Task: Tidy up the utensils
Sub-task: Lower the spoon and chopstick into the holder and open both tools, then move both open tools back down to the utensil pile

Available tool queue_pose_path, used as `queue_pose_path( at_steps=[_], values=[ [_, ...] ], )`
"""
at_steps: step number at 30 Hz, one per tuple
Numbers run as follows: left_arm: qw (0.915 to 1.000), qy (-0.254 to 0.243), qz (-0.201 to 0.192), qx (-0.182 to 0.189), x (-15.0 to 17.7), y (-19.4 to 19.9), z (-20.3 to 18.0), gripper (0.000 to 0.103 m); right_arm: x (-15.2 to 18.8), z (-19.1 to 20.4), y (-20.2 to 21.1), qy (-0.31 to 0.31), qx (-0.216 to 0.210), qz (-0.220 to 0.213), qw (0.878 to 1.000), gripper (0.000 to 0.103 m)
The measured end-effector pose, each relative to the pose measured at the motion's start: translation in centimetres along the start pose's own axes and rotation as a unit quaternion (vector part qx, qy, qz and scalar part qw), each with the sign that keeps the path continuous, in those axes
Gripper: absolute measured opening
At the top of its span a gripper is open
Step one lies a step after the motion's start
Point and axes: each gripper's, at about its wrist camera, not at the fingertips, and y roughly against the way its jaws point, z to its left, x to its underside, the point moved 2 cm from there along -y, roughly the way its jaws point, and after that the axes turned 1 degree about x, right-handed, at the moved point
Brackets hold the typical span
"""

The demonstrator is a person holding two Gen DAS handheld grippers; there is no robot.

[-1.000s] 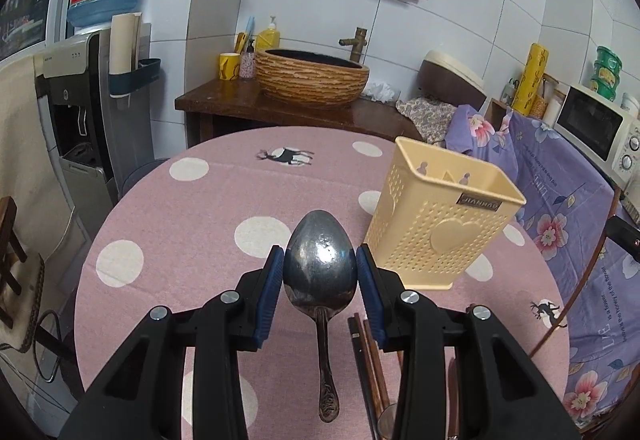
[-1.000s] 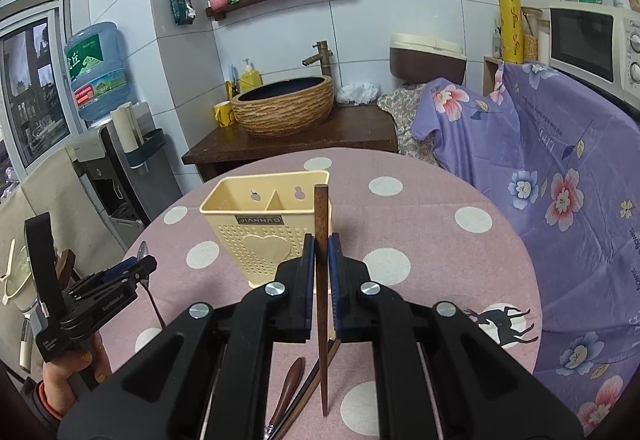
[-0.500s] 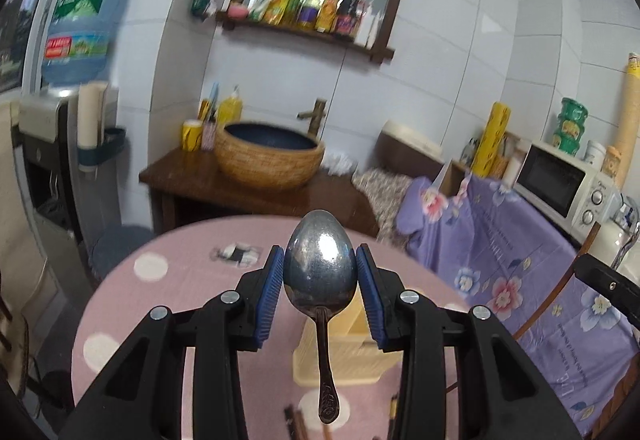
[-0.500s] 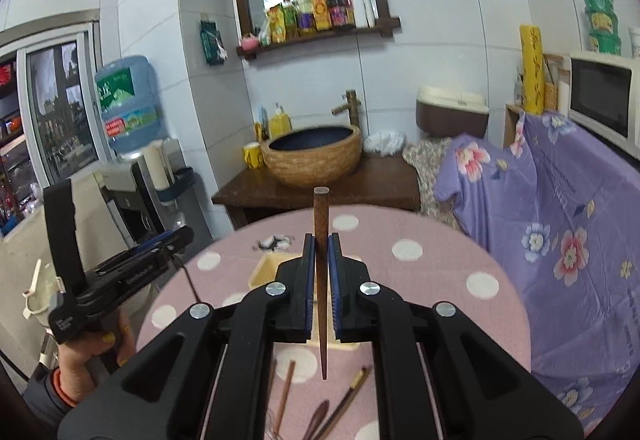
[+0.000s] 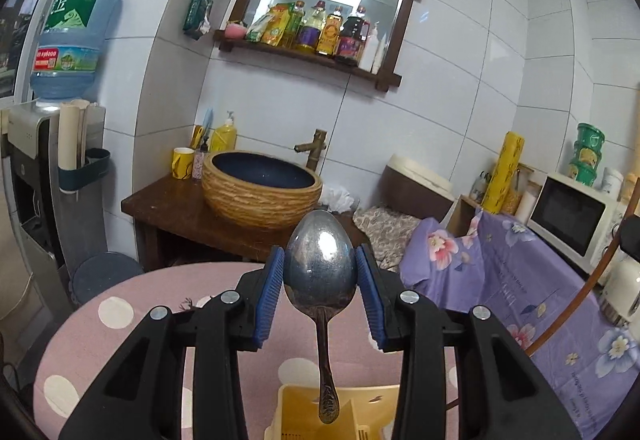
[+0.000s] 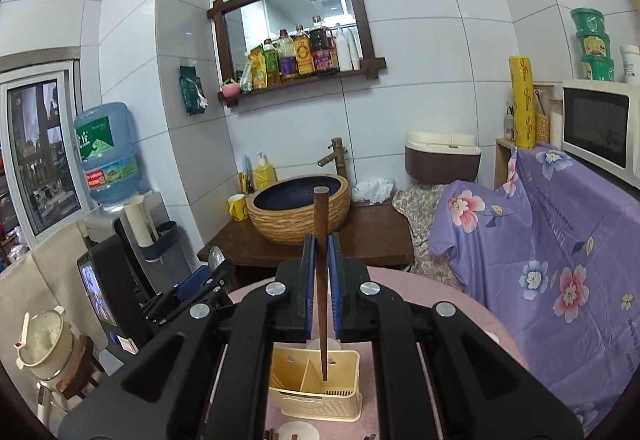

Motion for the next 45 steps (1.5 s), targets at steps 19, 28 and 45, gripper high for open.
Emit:
queue_pose_path(
  at_steps=[19,28,45],
  values=[
    [0.9973,-0.036,0.064,0.002,6.9,-0.1,1.6,0.037,9.0,-2.1,-5.7,-0.008,0.006,0.084,0.996,0.008],
    [0.9953,-0.062,0.074,-0.008,8.1,-0.3,1.2,0.038,9.4,-2.7,-5.8,-0.015,0.007,0.075,0.997,0.008],
    [0.9951,-0.091,0.035,-0.020,8.2,3.9,0.6,0.081,11.2,-3.2,-3.6,-0.008,0.015,0.055,0.998,0.056]
  ],
)
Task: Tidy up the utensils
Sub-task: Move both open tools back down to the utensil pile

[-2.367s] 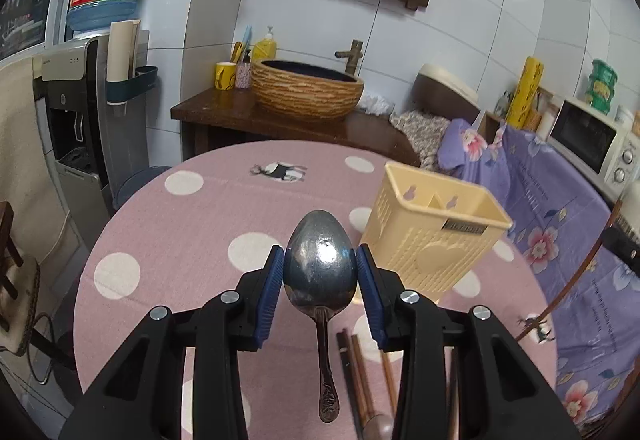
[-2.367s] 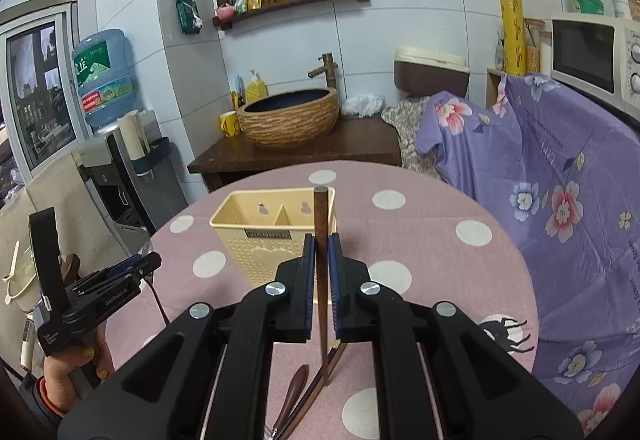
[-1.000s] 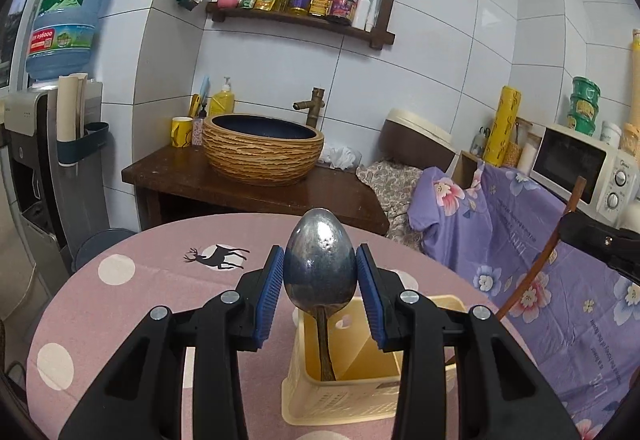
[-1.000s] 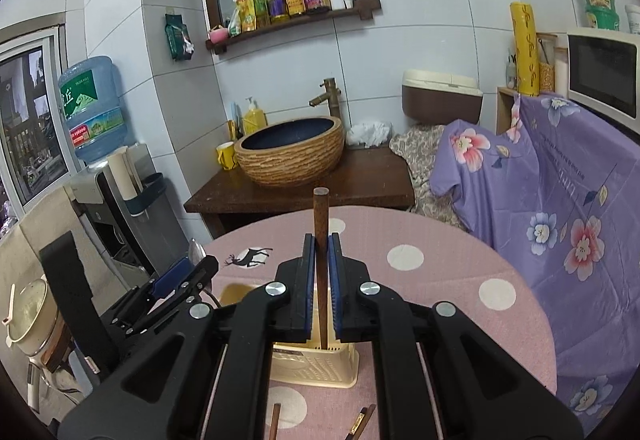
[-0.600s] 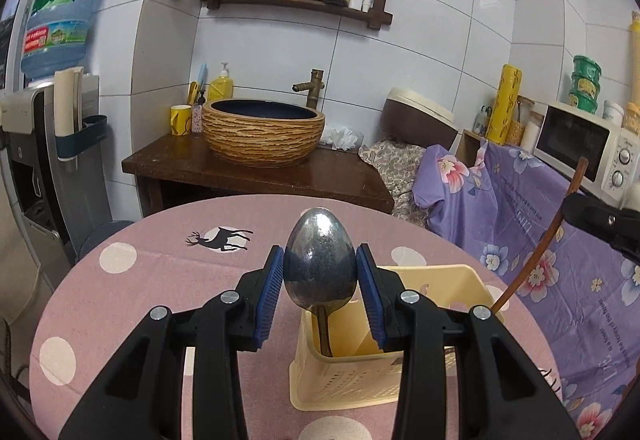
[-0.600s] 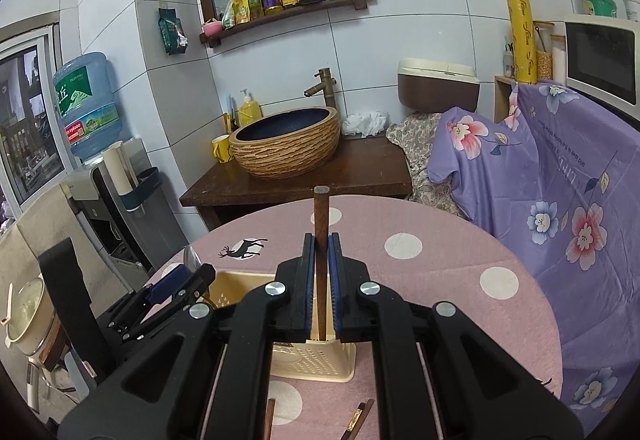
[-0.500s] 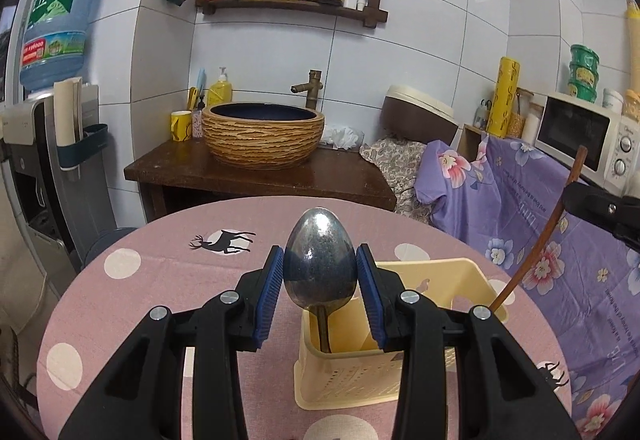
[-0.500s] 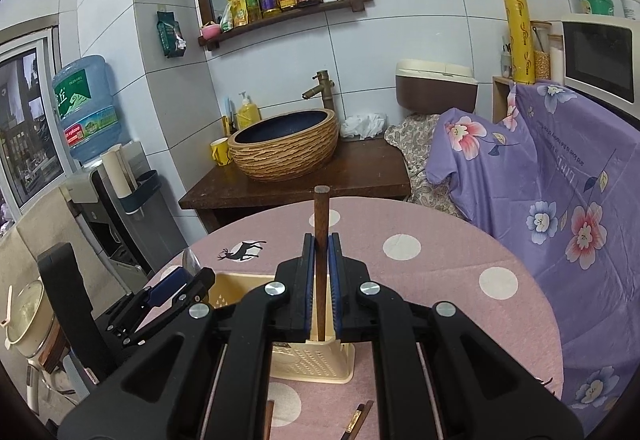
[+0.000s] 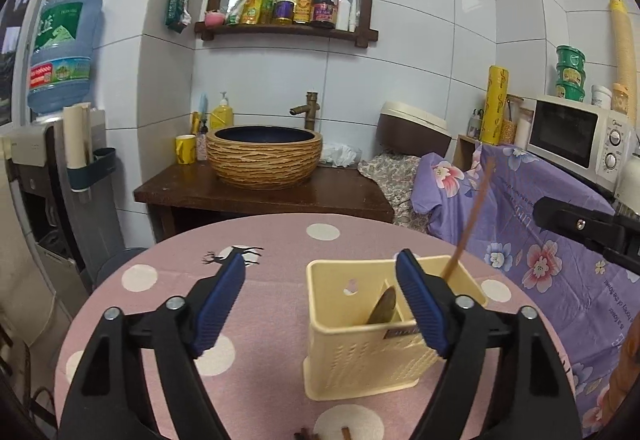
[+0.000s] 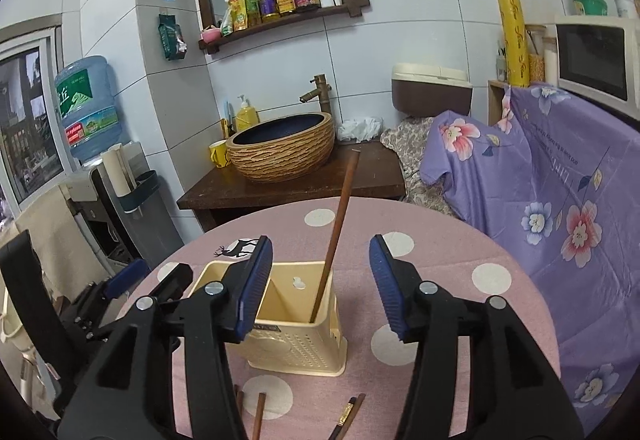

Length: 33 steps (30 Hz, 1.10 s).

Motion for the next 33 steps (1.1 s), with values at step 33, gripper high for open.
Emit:
queue_pose_path(
  at_steps=[33],
  values=[
    [0.9723,0.086,0.214,-0.039,17.2,5.0,5.2,0.059,20.4,-3.9,-0.7,-0.050,0.054,0.210,0.975,0.053]
  ],
)
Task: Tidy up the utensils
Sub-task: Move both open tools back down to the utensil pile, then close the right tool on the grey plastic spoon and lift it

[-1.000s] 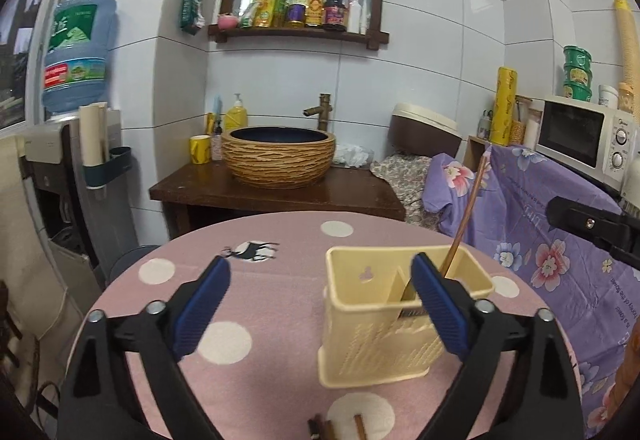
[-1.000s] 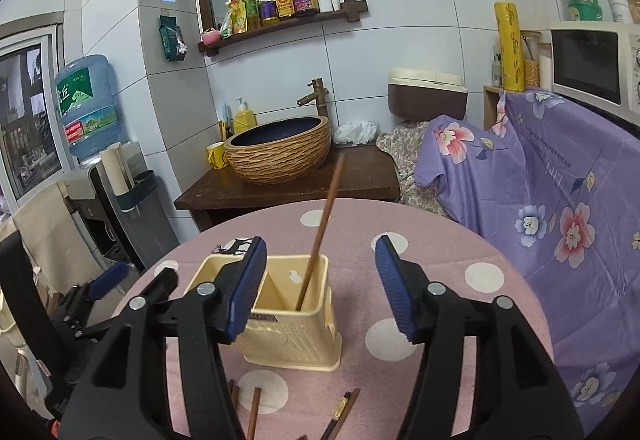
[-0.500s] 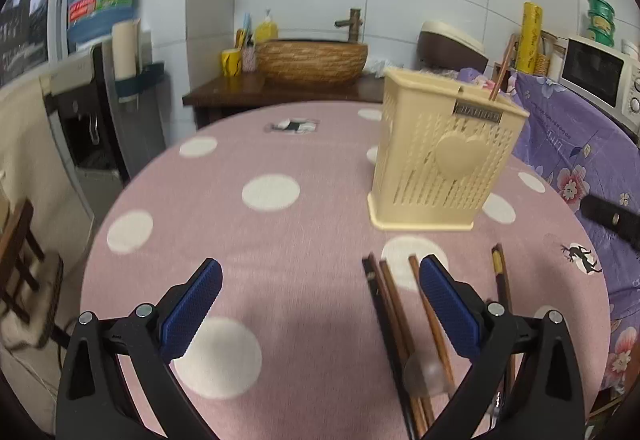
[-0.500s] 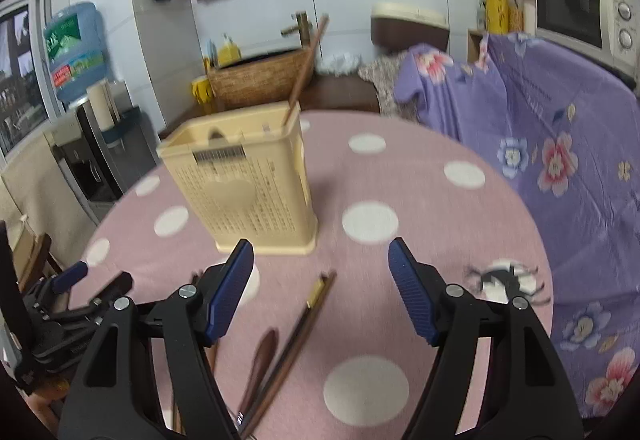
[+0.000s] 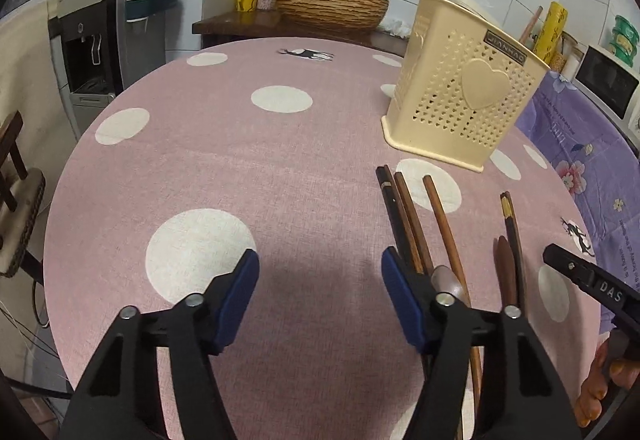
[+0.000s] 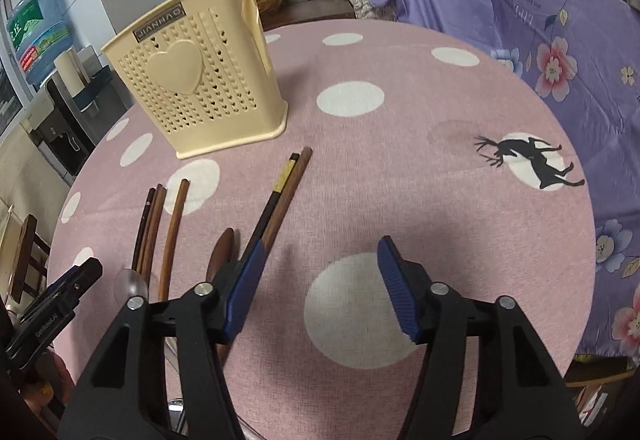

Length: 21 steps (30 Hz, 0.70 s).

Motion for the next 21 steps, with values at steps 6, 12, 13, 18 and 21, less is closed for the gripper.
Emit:
queue_pose_path(
  at_steps=[6,12,13,18,21],
  values=[
    [0.9997,-0.010,0.022,0.009,0.3,-0.2,-0.9,0.043,-0.3,1.0,-0.4,0.007,-0.005,0.011,1.000,0.044],
    [0.9994,-0.012,0.030,0.014,0.5,-0.1,-1.0,0.039,0.3,3.5,0.5,0.044,-0.060,0.014,0.997,0.043],
    [0.9994,-0.009,0.030,0.014,0.4,-0.1,-0.9,0.038,0.5,4.5,0.6,0.067,-0.079,0.017,0.995,0.043],
    [0.9997,0.006,0.024,0.007,0.0,0.5,0.2,0.038,1.7,8.5,1.4,0.161,-0.165,0.034,0.972,0.043],
    [0.9996,0.017,0.023,0.005,-0.1,0.7,1.1,0.038,2.2,10.6,1.4,0.218,-0.184,0.034,0.958,0.043]
  ],
)
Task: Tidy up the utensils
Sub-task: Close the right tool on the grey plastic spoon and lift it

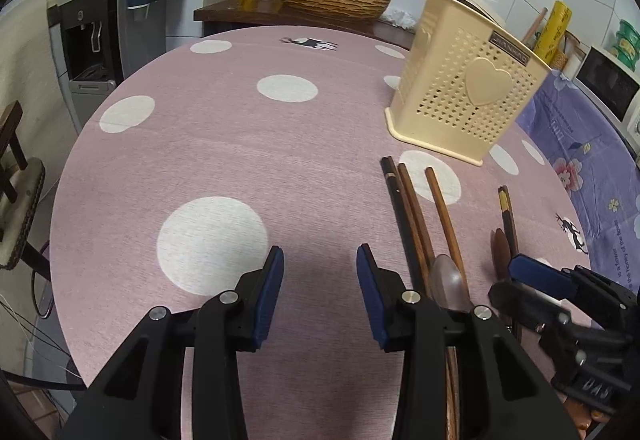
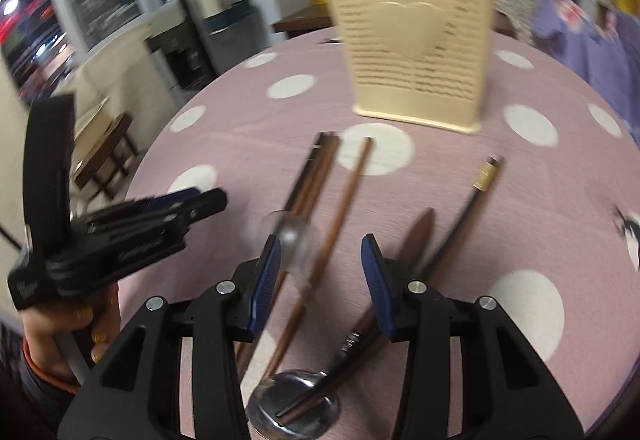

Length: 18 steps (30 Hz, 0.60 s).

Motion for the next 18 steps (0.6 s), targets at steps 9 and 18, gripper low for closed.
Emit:
queue_pose_path(
  at_steps=[9,18],
  values=[
    [0.9999,0.012,0.001,-0.007,0.1,0.4,1.6,0.038,-0.8,2.8,-2.9,0.096,-0.013,0.052,0.994,0.050],
    [0.9999,0.008,0.007,-0.004,0.0,0.2,1.6,0.038,-1.3,2.5,-4.6,0.124,-0.007,0.081,0.989,0.037]
  ],
)
